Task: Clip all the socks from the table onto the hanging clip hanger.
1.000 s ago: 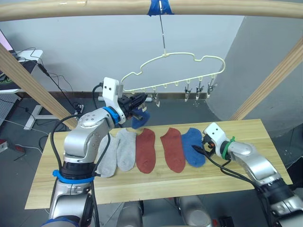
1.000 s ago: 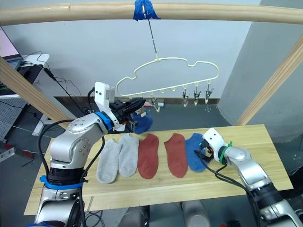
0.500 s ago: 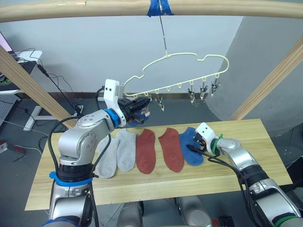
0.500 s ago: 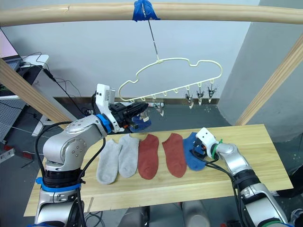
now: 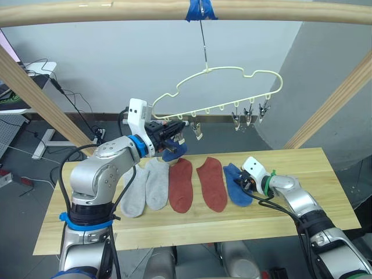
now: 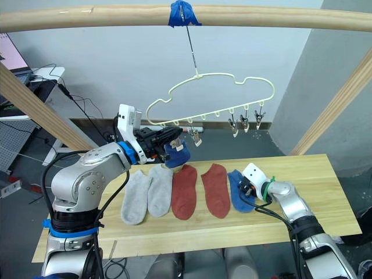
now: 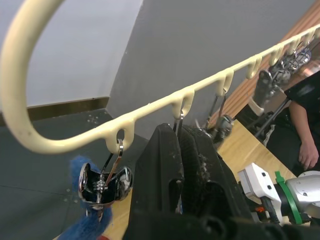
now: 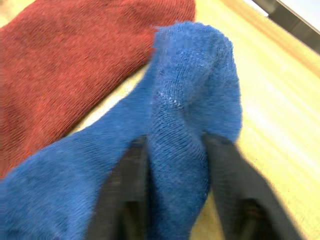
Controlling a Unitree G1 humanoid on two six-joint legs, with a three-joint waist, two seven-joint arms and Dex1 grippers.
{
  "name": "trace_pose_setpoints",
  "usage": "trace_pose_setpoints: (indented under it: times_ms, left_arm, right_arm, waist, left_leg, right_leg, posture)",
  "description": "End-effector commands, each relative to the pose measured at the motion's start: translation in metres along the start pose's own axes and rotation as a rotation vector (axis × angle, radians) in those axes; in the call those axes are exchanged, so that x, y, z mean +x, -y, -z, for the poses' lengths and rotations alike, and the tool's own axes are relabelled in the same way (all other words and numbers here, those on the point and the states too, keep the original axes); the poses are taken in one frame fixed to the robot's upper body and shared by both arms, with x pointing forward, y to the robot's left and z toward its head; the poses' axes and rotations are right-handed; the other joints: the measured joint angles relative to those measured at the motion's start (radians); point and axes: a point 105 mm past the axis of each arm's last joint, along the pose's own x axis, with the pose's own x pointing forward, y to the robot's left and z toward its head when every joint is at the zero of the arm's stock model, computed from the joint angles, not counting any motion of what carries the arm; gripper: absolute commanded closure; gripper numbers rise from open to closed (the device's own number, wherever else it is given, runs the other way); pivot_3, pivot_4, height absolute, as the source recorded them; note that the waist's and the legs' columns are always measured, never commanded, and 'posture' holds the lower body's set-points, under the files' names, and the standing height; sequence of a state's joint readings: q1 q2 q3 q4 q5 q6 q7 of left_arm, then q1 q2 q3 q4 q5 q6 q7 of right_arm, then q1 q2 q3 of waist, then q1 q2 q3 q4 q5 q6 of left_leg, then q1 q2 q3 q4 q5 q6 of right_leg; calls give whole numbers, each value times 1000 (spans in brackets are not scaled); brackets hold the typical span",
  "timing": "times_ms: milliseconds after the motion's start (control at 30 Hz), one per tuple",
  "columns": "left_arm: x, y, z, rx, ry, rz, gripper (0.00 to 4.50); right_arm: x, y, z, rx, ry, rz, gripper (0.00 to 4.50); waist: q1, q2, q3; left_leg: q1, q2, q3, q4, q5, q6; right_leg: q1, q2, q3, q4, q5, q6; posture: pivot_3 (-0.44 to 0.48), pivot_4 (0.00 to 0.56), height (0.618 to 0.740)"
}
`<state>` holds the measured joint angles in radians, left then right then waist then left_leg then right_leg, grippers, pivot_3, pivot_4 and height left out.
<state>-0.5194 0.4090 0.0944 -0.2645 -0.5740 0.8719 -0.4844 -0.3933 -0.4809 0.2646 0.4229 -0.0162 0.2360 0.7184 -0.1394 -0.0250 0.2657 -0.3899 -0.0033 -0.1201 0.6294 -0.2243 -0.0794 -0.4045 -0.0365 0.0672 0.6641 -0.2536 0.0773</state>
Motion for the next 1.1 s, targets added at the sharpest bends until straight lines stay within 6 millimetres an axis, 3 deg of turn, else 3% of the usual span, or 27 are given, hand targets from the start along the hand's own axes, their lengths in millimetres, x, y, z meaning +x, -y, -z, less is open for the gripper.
trace_pose_setpoints:
  times_ms: [33,133,300,367,533,1100]
  left_arm:
    - [0,-1,9,-26,-38,0,4500]
    - [-1,-2,10,-49,-37,-3,4500]
    - [0,-4,7,-224,-25,12,4500]
    - [0,-4,3,-340,-15,33,4500]
    - [0,-2,0,-492,-21,67,4500]
    - [1,5,-3,-551,-19,72,4500]
  right_arm:
    - [-11,3,8,11,-16,17,4330]
    - [-24,-1,-9,-22,50,-8,4458]
    - [-60,-38,-78,-124,250,-133,4458]
    - [-64,-52,-104,-105,325,-159,4458]
    - [-61,-74,-137,-102,387,-183,4458]
    - [-47,-80,-165,-156,423,-181,4458]
  waist:
    - [1,0,0]
    - [-1,0,0]
    - [-6,1,1]
    - [-7,0,1]
    - [-2,0,1]
    - [-1,0,1]
  left_leg:
    - [0,0,0,0,0,0]
    - [0,0,2,0,0,0]
    - [-1,1,2,0,0,0]
    - [-1,1,3,0,0,0]
    - [-1,1,2,1,0,0]
    - [-4,0,2,0,0,0]
  right_leg:
    - [0,0,0,0,0,0]
    - [0,0,2,0,0,0]
    - [-2,0,2,-1,0,1]
    - [-2,0,2,0,0,1]
    - [-1,1,2,-1,1,3]
    - [-4,1,2,-2,1,3]
  posture:
    - [-172,232,740]
    - [-172,232,740]
    - [-186,236,740]
    - [-192,237,740]
    - [-197,236,740]
    - [-196,236,740]
